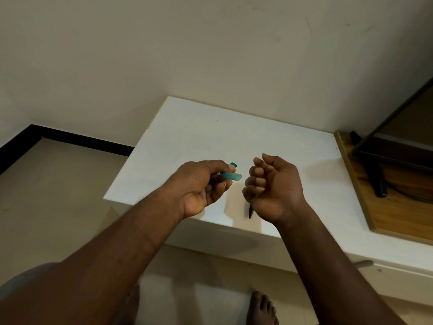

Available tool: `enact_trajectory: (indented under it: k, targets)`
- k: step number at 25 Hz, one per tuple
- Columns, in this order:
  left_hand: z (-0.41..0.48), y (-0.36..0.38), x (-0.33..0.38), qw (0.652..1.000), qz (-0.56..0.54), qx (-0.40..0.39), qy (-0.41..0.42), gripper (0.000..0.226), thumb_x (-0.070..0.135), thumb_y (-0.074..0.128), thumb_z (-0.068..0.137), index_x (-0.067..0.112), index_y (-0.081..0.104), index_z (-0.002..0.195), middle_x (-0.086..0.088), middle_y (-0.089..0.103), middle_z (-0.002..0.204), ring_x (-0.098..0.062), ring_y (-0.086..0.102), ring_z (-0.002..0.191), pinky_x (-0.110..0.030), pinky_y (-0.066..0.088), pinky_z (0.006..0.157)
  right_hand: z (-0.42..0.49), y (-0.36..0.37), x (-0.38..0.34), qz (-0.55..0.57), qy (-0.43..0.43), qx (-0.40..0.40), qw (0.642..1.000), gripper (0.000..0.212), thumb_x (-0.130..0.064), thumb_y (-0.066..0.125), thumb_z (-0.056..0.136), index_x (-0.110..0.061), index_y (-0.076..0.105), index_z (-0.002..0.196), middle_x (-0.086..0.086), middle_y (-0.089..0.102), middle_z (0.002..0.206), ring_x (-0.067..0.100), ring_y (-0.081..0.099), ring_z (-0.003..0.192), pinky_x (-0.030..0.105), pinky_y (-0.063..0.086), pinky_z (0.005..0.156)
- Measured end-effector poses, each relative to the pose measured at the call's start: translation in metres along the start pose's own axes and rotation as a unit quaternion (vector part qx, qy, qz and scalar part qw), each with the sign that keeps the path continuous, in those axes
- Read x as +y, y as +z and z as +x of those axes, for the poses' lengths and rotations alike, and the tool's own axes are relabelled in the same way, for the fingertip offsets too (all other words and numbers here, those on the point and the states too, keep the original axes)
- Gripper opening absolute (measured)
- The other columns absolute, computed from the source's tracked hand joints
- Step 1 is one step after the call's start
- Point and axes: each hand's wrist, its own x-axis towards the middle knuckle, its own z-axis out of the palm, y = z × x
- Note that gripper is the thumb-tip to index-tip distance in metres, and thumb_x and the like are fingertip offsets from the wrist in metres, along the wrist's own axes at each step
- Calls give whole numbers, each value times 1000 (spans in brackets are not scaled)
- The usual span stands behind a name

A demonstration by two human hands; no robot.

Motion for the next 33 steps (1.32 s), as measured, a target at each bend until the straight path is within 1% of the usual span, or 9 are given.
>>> enact_trajectory:
  k: [5,9,12,16,20,22,24,27,33]
  targets:
    - [-1,0,1,1000,-4,2,7,20,6,82,81,-1,72,97,-8,71,59,-13,66,49,-18,53,42,2,7,12,-189,-40,48,980,16,-27,67,98,-14,63,90,-6,35,55,8,25,39,22,23,36]
    - [0,0,1,1000,4,5,15,22,9,81,83,-1,72,100,-8,71,60,-12,66,48,-18,53,43,-1,13,19,-237,-61,48,968,38,-33,81,89,-23,70,54,-8,35,53,10,25,43,25,24,41]
    - [0,0,1,1000,8,7,19,20,9,81,83,0,72,99,-8,72,61,-12,67,50,-19,53,43,-2,12,21,-253,-80,39,963,46,-35,84,87,-26,68,45,-9,35,51,10,26,44,25,26,42]
    - [0,0,0,1000,3,7,20,19,11,82,83,0,73,97,-8,71,60,-12,67,49,-18,54,44,1,11,21,-278,-126,51,951,35,-40,85,86,-28,75,56,-12,42,53,10,28,50,28,27,47]
    - [1,1,0,1000,-5,7,27,26,17,84,83,0,77,101,-8,75,68,-12,68,53,-19,54,44,4,10,19,-270,-145,93,947,25,-41,86,86,-23,81,70,-5,58,77,14,39,61,33,36,56]
    - [1,0,1,998,-20,24,48,31,24,86,81,1,77,101,-8,76,71,-12,70,54,-19,54,46,3,8,15,-273,-154,97,944,22,-42,82,90,-21,83,83,-10,71,82,15,39,64,33,39,60]
    - [2,-2,4,994,-43,57,79,35,28,87,80,3,76,101,-7,77,69,-13,71,56,-21,55,48,0,7,10,-286,-173,57,941,22,-39,76,97,-18,83,95,-12,82,89,13,30,56,28,34,51]
    - [4,-7,10,986,-69,100,114,33,32,86,82,7,75,100,-4,77,70,-13,71,57,-22,55,50,-4,8,7,-291,-191,3,938,17,-33,73,99,-16,77,101,1,85,102,13,18,50,28,24,47]
    - [6,-9,12,977,-94,121,150,26,27,83,85,7,73,97,-1,75,64,-12,71,56,-21,56,51,-3,8,9,-312,-231,-13,921,14,-28,76,98,-17,83,98,5,85,98,10,22,44,23,29,43]
